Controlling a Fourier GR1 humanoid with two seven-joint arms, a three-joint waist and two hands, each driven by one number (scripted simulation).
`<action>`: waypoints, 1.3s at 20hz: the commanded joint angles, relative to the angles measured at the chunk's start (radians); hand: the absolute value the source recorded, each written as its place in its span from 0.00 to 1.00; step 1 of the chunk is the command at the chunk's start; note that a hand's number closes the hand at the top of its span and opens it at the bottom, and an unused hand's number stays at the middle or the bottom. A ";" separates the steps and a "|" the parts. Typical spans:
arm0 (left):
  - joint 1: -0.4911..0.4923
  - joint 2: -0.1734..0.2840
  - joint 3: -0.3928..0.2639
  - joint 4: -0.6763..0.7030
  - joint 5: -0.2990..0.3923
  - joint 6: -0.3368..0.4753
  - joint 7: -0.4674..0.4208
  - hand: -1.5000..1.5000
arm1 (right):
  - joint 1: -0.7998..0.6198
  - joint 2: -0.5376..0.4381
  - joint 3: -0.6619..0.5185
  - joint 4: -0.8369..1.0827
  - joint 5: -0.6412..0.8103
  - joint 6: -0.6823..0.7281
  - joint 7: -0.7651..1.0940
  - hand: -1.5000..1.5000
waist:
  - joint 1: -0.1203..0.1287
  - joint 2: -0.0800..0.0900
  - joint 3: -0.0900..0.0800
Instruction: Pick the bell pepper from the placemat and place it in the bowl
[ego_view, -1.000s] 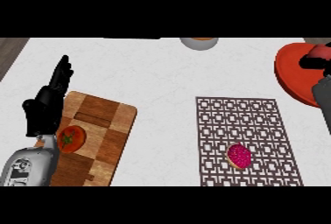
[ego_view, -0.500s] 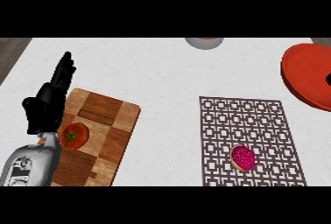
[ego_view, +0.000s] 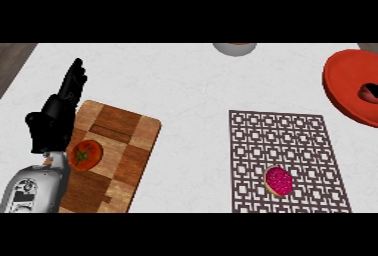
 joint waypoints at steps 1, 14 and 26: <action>0.013 -0.041 -0.047 -0.008 -0.040 0.030 0.011 0.50 | -0.004 0.004 -0.073 -0.020 -0.087 0.021 -0.136 0.00 | -0.005 -0.004 -0.001; 0.043 0.027 0.047 0.010 0.014 -0.015 -0.010 0.50 | 0.170 -0.014 -0.261 -0.044 -0.358 0.262 -0.439 0.00 | -0.053 -0.027 -0.008; 0.070 -0.012 0.025 -0.013 -0.043 0.031 -0.009 0.50 | 0.453 0.152 -0.157 -0.437 -0.493 0.452 -0.426 0.00 | -0.069 -0.034 -0.011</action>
